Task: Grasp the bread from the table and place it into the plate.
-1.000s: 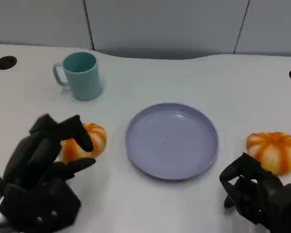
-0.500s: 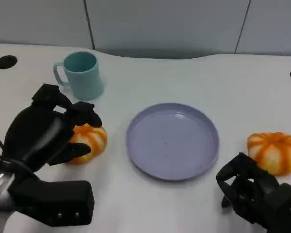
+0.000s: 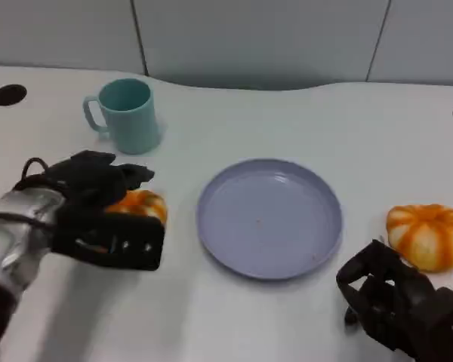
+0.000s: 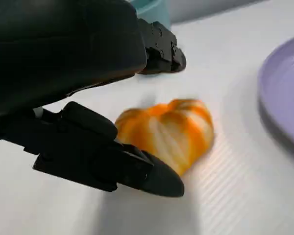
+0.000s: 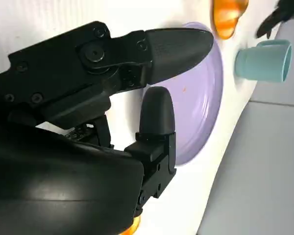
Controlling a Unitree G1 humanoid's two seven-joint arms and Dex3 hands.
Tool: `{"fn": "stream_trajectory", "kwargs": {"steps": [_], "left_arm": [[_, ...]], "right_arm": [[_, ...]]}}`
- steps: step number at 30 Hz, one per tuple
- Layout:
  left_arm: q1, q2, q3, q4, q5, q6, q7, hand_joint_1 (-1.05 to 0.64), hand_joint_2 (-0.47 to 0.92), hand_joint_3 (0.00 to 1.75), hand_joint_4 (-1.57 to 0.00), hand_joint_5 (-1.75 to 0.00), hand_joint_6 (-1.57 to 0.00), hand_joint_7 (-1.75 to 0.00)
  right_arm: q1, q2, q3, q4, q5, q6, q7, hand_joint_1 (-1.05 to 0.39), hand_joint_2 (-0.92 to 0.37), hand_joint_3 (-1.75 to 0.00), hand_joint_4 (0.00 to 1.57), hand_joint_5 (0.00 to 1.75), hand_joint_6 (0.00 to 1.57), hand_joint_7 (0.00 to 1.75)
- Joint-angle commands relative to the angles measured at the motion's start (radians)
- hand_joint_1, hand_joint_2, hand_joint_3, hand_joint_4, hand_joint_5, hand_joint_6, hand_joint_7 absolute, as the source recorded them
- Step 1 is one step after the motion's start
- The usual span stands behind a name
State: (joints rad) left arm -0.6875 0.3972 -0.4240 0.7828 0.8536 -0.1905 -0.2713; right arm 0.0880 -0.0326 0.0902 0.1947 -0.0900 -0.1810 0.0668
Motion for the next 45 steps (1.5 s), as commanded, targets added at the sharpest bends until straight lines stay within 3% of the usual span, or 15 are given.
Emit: {"fn": "stream_trajectory", "kwargs": {"steps": [1,9,37,39,40,41,43,45], "left_arm": [[-0.065,-0.031,-0.053,0.138,-0.001,0.001,0.048,-0.85,0.86,0.0,0.0,0.0,-0.03,-0.01],[-0.114,-0.061,-0.099,0.246,-0.025,-0.006,0.088,-0.83,0.85,0.0,0.0,0.0,-0.03,-0.01],[-0.125,-0.059,-0.126,0.264,-0.048,-0.009,0.101,-0.83,0.85,0.0,0.0,0.0,-0.03,0.0],[-0.12,-0.131,-0.135,0.391,-0.046,0.014,0.207,-0.8,0.82,0.0,-0.01,-0.01,-0.08,-0.02],[-0.109,-0.16,-0.135,0.447,-0.049,0.018,0.267,-0.53,0.81,0.01,-0.23,-0.49,-0.27,-0.45],[-0.104,-0.178,-0.134,0.487,-0.053,0.018,0.31,-0.37,0.81,0.0,-0.17,-1.13,-0.23,-1.02],[-0.108,-0.187,-0.135,0.522,-0.063,0.013,0.343,-0.27,0.81,0.0,-0.13,-1.54,-0.19,-1.39],[-0.116,-0.191,-0.143,0.539,-0.066,0.011,0.356,-0.25,0.81,0.0,-0.13,-1.65,-0.18,-1.49]], "right_arm": [[0.01,-0.007,-0.014,-0.009,0.013,-0.006,-0.001,-0.3,-0.92,-0.34,0.62,1.75,0.39,1.75],[0.019,-0.005,-0.015,-0.026,0.02,0.009,0.006,-0.3,-0.92,-0.35,0.63,1.75,0.39,1.75],[0.019,-0.006,-0.014,-0.026,0.021,0.009,0.006,-0.3,-0.92,-0.35,0.63,1.75,0.39,1.75],[0.036,-0.01,-0.018,-0.042,0.024,0.002,0.007,-0.29,-0.92,-0.34,0.63,1.75,0.39,1.75],[0.046,-0.012,-0.019,-0.054,0.025,0.002,0.008,-0.27,-0.92,-0.35,0.61,1.75,0.38,1.75],[0.051,-0.012,-0.02,-0.061,0.024,0.003,0.006,-0.26,-0.92,-0.35,0.59,1.75,0.38,1.75],[0.055,-0.009,-0.02,-0.067,0.026,0.013,0.003,-0.26,-0.92,-0.35,0.59,1.75,0.38,1.75],[0.055,-0.008,-0.02,-0.069,0.027,0.018,0.003,-0.26,-0.92,-0.35,0.59,1.75,0.37,1.75]]}}
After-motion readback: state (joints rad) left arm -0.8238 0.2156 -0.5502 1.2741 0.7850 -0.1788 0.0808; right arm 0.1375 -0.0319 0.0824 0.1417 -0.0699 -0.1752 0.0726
